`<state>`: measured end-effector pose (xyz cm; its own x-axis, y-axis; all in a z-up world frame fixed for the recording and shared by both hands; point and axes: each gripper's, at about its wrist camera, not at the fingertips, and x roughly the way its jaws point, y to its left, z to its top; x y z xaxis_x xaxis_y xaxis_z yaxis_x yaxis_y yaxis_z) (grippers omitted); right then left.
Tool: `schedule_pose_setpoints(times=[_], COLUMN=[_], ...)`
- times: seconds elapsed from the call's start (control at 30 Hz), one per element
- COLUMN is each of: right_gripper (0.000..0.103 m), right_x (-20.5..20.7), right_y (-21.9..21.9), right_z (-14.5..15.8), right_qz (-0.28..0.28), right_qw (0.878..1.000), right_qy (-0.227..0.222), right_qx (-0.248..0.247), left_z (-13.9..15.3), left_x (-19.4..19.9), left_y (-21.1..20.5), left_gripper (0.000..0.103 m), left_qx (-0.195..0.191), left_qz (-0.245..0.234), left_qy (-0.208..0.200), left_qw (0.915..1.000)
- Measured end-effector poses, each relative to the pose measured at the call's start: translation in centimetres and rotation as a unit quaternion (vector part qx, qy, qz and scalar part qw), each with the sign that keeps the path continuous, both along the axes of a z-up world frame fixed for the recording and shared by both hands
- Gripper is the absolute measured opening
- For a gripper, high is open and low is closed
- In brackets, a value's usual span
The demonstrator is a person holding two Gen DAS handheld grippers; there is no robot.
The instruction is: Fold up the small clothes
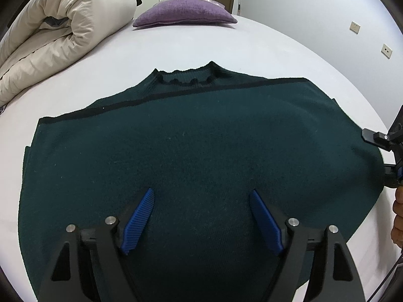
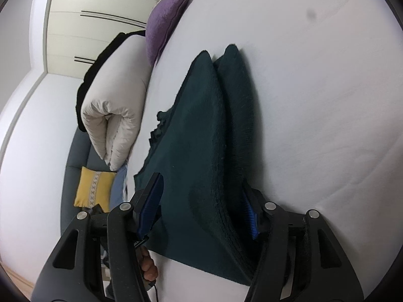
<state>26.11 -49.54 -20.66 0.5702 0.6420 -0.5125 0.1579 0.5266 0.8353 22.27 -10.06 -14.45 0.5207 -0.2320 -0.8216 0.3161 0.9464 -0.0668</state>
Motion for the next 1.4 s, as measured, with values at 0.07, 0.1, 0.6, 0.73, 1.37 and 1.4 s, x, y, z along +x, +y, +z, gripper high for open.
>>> schedule_pose_setpoints(times=[0.07,0.1,0.6,0.73,1.37,1.4], right_gripper=[0.043,0.038,0.019,0.018,0.017,0.017], right_x=[0.5,0.7,0.7,0.7,0.2,-0.1], right_y=[0.8,1.2,3.5,4.3,28.5,31.0], right_z=[0.0,-0.1,-0.4,0.5,12.7,12.2], right_qz=[0.008,0.011,-0.022,-0.027,0.174,0.205], right_qw=[1.000,1.000,0.997,0.994,0.842,0.809], right_qy=[0.006,0.011,0.008,0.005,-0.147,-0.158], right_qx=[-0.013,-0.020,-0.069,-0.108,-0.490,-0.528], left_z=[0.0,0.0,-0.2,-0.2,1.0,0.8], left_x=[0.0,0.0,0.2,0.3,3.0,3.1], left_y=[0.0,0.1,0.0,0.1,13.9,14.7], left_gripper=[0.080,0.081,0.081,0.081,0.092,0.094], left_qx=[0.001,0.001,-0.002,-0.007,-0.395,-0.411], left_qz=[0.000,0.000,0.000,-0.001,0.065,0.068], left_qy=[0.000,0.001,0.002,0.004,0.115,0.122], left_qw=[1.0000,1.0000,1.0000,1.0000,0.9091,0.9006])
